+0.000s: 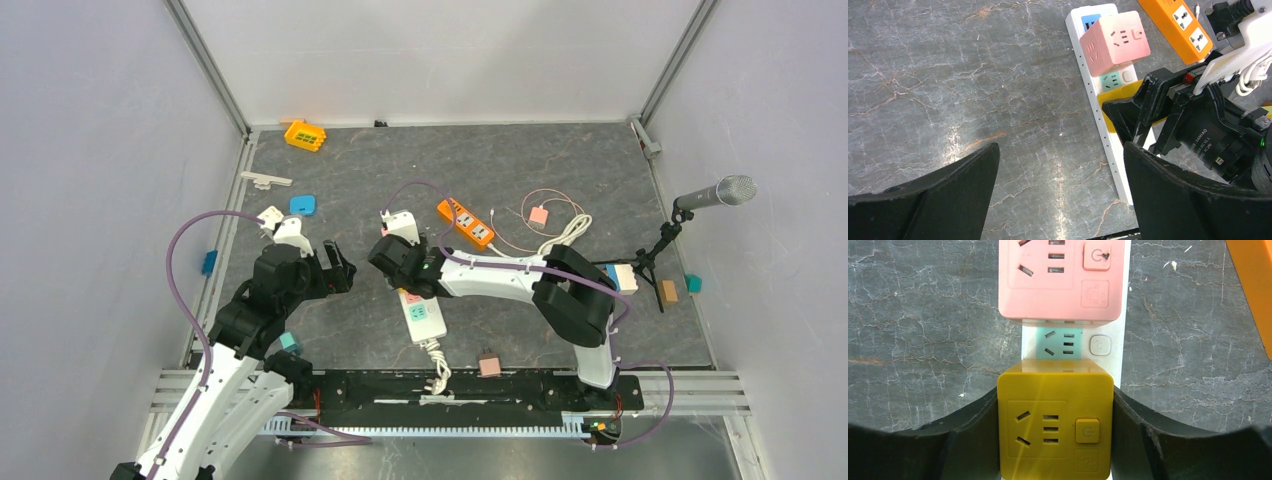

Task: Insert the plug
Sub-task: Insert the plug into the socket.

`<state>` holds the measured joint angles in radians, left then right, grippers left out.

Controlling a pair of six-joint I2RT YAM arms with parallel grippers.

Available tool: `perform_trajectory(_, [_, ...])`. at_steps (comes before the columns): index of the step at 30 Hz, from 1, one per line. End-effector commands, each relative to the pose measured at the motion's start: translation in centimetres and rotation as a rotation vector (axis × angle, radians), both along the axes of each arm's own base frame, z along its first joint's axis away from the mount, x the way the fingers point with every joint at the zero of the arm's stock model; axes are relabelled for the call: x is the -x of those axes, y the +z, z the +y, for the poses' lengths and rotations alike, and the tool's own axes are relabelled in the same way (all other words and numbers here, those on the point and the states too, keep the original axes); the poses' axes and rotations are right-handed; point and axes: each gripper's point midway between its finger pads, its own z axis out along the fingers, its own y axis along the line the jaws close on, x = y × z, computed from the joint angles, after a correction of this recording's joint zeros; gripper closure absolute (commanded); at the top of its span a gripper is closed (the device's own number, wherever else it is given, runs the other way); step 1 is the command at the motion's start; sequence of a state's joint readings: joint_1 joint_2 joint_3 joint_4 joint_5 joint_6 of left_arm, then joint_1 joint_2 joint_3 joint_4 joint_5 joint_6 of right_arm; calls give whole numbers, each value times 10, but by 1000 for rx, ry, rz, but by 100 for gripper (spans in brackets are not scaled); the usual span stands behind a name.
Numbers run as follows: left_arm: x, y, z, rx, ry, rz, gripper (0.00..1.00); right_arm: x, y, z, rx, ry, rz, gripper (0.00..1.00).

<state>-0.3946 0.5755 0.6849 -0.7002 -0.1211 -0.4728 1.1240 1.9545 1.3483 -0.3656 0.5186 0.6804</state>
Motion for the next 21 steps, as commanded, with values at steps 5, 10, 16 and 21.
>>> perform_trajectory(5, [-6,7,-1,-6,-12,-45,1,64,-56,-34,210,125,284,60])
perform_trajectory(10, [-6,7,-1,-7,-12,-45,1,43,0,-9,120,128,205,24])
perform_trajectory(16, [-7,6,-2,-8,-13,-39,1,41,65,4,-53,142,142,2])
perform_trajectory(21, [-7,3,-2,-11,-15,-29,1,41,101,-13,-207,88,123,2])
